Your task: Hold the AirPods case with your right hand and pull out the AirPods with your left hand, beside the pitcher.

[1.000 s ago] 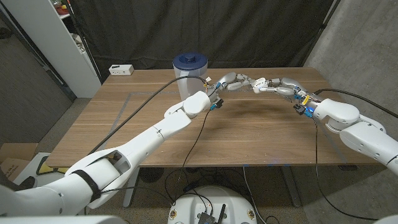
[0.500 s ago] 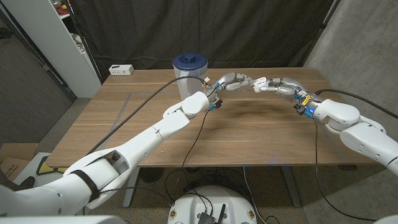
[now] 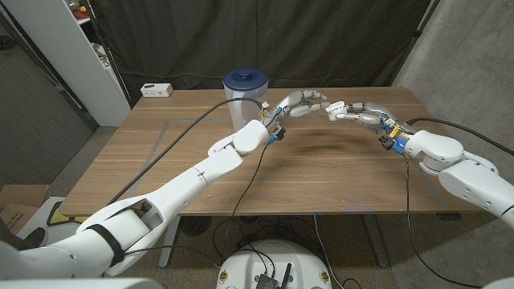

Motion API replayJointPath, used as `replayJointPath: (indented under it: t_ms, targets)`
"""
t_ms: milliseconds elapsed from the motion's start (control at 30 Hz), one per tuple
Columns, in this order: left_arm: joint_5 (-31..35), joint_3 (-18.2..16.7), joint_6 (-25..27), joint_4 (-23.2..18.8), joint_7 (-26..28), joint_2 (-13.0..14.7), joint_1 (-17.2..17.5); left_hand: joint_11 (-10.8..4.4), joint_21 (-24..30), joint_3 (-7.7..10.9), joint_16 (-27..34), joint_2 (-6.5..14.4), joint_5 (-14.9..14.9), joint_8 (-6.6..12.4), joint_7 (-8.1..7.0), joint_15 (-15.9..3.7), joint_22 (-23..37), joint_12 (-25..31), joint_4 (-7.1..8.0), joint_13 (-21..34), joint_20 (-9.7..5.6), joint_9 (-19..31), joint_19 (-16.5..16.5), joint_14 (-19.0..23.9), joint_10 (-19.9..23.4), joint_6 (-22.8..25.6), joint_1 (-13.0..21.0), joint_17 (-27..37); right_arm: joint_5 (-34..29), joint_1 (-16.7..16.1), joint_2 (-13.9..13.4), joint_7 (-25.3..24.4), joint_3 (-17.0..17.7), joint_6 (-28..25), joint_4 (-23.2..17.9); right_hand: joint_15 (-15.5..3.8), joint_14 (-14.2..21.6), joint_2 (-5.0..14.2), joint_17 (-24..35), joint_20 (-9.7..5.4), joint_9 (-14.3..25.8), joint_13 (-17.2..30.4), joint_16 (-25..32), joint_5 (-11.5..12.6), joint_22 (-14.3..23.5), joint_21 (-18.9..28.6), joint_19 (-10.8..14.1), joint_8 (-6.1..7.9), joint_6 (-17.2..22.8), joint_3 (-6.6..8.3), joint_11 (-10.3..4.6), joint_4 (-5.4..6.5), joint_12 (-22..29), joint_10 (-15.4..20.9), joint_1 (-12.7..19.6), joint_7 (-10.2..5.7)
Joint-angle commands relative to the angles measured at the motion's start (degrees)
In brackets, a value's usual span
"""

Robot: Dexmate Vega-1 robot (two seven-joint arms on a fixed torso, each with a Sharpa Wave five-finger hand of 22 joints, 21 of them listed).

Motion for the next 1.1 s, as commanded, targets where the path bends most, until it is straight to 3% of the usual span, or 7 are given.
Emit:
replayJointPath:
  t_ms: [33, 267, 567, 767, 1100]
  targets:
    - [8.2, -0.3, -1.62, -1.55, 10.11, -0.45, 2.66, -1.13, -0.25, 1.04, -0.23, 0.24, 0.47, 0.41, -1.46, -1.86, -0.03, -0.32, -2.07, 0.26, -0.52, -0.06, 0.11, -0.08, 0.19, 1.22, 2.95, -0.12, -1.68, -2.16, 0.02, -3.43, 0.84, -0.44, -2.28, -5.2, 0.56, 0.38, 0.25, 0.35, 6.67, 0.1, 0.47, 0.53, 0.09, 0.2, 0.03, 0.78, 2.19, 0.75, 0.12, 0.19, -0.07, 0.92, 0.34, -0.03]
    - [8.66, 0.07, -2.43, -0.6, 9.86, -0.95, 2.32, -1.9, -0.65, 1.82, -0.4, 0.42, 0.69, 2.36, -4.25, -2.19, 0.0, -0.13, -3.97, 0.57, -0.28, 0.35, -0.07, 0.05, 0.76, 5.82, 5.38, -0.2, -2.7, -3.07, 0.5, -5.27, 1.32, -0.18, -3.32, -5.24, 0.79, 0.37, 0.25, 0.4, 6.75, 0.14, 0.57, 0.57, 0.09, 0.23, 0.14, 0.72, 2.16, 0.8, 0.2, 0.14, -0.06, 1.17, 0.37, -0.02]
    - [7.21, 0.46, -3.86, 1.48, 6.78, -1.29, 0.78, -2.51, -1.03, 0.96, -0.49, -0.37, 0.78, 4.68, -3.42, -2.5, 0.05, 0.02, -4.17, 0.9, -0.47, 0.89, -0.31, -0.1, 1.11, 11.58, 4.8, -0.02, -4.08, -3.37, 1.34, -7.18, 1.44, -0.18, -4.12, -5.5, 1.35, 0.4, 0.29, 0.34, 6.76, 0.23, 0.85, 0.61, 0.09, 0.23, 0.22, 0.58, 2.18, 0.86, 0.21, 0.15, 0.01, 1.63, 0.32, 0.07]
    - [7.09, 0.6, -3.45, 2.17, 5.87, -1.52, 0.12, -2.68, -1.18, 0.61, -0.58, -0.67, 0.93, 5.12, -2.87, -2.5, 0.07, 0.01, -4.22, 1.01, -0.58, 1.1, -0.42, -0.35, 1.13, 12.67, 4.61, 0.08, -4.31, -3.24, 1.83, -7.28, 1.5, 0.16, -4.11, -5.49, 1.4, 0.4, 0.32, 0.32, 6.77, 0.3, 0.92, 0.63, 0.09, 0.22, 0.22, 0.53, 2.23, 0.86, 0.16, 0.19, -0.05, 1.63, 0.23, -0.08]
    - [7.7, 1.04, -3.22, 3.32, 5.61, -1.83, -0.81, -2.83, -1.36, 0.48, -0.55, -0.42, 1.32, 5.64, -3.18, -2.55, 0.13, 0.07, -4.48, 1.19, -0.6, 1.17, -0.46, -0.43, 1.35, 14.47, 4.94, 0.3, -4.49, -2.68, 2.64, -7.12, 1.1, 0.49, -4.09, -5.63, 1.69, 0.42, 0.37, 0.34, 6.83, 0.4, 1.09, 0.66, 0.09, 0.22, 0.28, 0.44, 2.23, 0.91, 0.09, 0.18, -0.1, 1.73, 0.2, 0.12]
